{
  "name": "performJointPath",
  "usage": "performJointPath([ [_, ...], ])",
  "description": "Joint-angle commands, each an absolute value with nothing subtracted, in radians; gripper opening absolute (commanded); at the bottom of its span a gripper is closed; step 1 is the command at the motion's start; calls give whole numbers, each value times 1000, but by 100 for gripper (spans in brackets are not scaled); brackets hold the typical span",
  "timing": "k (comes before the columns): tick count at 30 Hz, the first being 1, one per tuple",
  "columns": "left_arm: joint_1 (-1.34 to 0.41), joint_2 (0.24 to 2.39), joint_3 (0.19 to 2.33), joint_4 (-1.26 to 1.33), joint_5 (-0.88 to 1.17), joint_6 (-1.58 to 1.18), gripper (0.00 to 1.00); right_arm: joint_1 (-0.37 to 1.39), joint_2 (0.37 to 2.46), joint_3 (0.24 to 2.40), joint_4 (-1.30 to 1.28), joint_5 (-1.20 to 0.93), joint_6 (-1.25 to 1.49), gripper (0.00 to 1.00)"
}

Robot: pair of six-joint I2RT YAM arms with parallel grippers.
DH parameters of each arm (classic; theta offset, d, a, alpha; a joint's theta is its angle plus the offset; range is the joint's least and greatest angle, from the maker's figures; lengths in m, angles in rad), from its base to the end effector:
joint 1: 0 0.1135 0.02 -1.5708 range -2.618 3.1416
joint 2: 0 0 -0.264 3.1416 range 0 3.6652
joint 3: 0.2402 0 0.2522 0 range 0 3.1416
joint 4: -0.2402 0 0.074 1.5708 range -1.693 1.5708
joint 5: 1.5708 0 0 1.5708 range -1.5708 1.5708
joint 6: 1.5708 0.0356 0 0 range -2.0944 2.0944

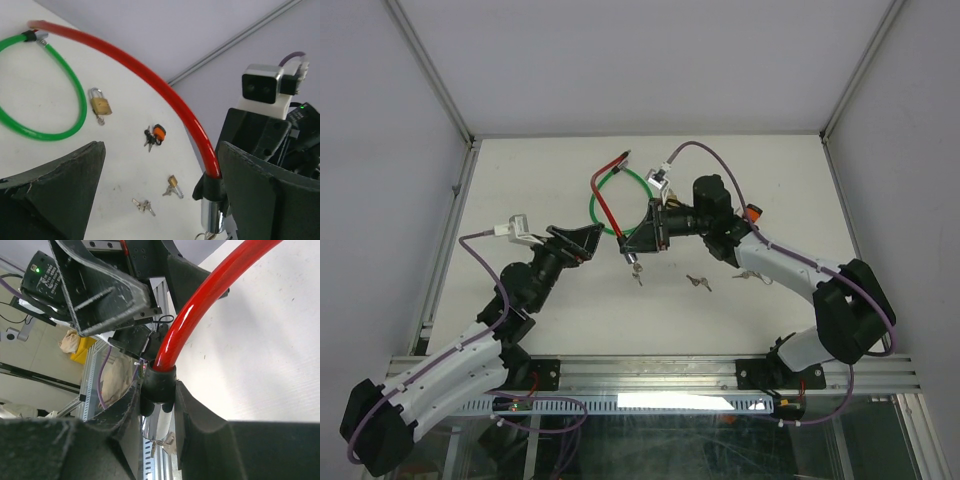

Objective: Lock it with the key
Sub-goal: Pick up the lock from the center of the board.

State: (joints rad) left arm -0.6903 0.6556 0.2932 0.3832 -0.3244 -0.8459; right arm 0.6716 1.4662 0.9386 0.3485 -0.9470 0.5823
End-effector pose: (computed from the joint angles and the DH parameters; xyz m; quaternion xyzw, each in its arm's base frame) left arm 0.1374 -0.0987 0.2459 -0.1687 0.6795 -0.4086 0.5856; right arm 0.2385 0.2264 0.2877 -0.3225 0.6693 0.6181 0.2567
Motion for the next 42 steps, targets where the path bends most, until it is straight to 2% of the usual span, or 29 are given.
performJointPath([
  [1,-652,685,349,578,-222,-837,99,660,1405,942,468,-1000,523,0],
  [6,-579,740,354,621,-134,-895,99,656,1392,929,483,-1011,510,0],
  [13,-432,885,328,812,75,-1068,96,652,1389,922,473,-1008,472,0],
  [25,-430,1031,344,888,99,-1181,93,652,1397,922,443,-999,421,0],
  [36,-430,1128,362,964,138,-1231,74,670,1397,935,350,-999,421,0],
  [42,-430,1136,387,935,153,-1214,68,694,1403,953,268,-999,421,0],
])
